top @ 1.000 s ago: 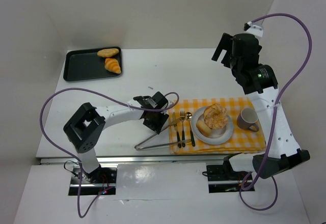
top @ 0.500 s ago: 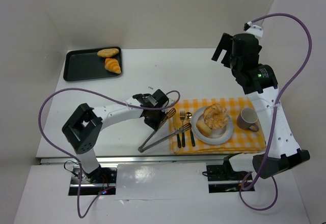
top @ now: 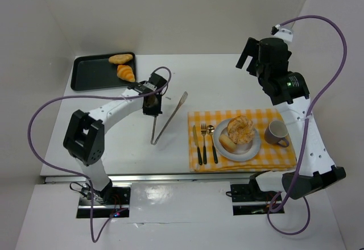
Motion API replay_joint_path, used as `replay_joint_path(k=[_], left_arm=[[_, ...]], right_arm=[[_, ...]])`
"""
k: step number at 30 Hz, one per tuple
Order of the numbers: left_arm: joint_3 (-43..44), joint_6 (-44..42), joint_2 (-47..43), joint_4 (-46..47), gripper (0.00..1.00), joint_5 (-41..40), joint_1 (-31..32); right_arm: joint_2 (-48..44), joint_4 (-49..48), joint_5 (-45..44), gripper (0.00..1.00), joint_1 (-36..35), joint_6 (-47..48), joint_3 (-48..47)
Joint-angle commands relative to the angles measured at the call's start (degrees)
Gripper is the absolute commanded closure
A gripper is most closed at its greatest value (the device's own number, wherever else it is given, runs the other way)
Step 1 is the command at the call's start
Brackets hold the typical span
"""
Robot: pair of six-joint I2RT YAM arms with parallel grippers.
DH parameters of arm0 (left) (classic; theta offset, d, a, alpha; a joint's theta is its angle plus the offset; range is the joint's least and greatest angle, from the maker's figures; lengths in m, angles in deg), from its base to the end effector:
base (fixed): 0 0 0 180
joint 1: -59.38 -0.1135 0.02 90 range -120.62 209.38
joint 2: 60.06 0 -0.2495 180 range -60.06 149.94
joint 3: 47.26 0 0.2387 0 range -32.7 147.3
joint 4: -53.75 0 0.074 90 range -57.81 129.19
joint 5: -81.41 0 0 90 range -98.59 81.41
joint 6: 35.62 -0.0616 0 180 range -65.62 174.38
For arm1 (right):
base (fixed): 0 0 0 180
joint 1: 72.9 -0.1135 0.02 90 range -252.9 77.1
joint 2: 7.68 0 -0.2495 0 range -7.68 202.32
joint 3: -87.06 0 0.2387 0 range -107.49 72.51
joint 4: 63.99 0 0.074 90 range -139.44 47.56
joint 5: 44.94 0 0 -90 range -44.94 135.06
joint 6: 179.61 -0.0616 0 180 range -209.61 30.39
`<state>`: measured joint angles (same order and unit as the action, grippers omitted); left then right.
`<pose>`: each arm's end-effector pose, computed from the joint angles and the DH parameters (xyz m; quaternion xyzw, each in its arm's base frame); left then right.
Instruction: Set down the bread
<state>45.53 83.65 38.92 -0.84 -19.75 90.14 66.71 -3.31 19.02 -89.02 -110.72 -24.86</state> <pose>0.3171 -0.1748 0.2169 -0.0120 0.9633 -0.0441 0.2644 0.2583 0.0465 0.4484 0.1594 0.8070 -0.0069 0.5686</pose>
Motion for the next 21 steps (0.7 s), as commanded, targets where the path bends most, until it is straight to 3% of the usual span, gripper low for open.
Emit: replay_joint_path(k=[1, 3, 5, 6, 11, 21], left_arm=[[4.55, 7.54, 5.16, -2.15, 1.00, -7.20, -1.14], [6.39, 8.60, 8.15, -2.16, 1.00, -9.06, -2.63], [8.06, 8.60, 10.26, -3.03, 0.92, -9.06, -3.42], [9.46, 7.99, 11.75, -3.56, 0.82, -8.53, -3.43], [10.01, 7.46, 9.40, -4.62, 0.15, -9.06, -3.43], [14.49, 3.77, -5.97, -4.71, 0.09, -8.36, -5.53]], right_arm=[[-0.39, -2.28, 0.20, 0.00, 0.30, 0.80, 0.24], [-0.91, -2.27, -0.50, 0.00, 0.30, 0.80, 0.24], [-0.91, -2.27, -1.20, 0.00, 0.30, 0.80, 0.77], [-0.91, -2.27, -1.20, 0.00, 0.30, 0.80, 1.47], [-0.30, -2.27, 0.03, 0.00, 0.30, 0.80, 3.49], [10.32, 2.72, 8.02, 0.00, 0.30, -1.04, 7.01]])
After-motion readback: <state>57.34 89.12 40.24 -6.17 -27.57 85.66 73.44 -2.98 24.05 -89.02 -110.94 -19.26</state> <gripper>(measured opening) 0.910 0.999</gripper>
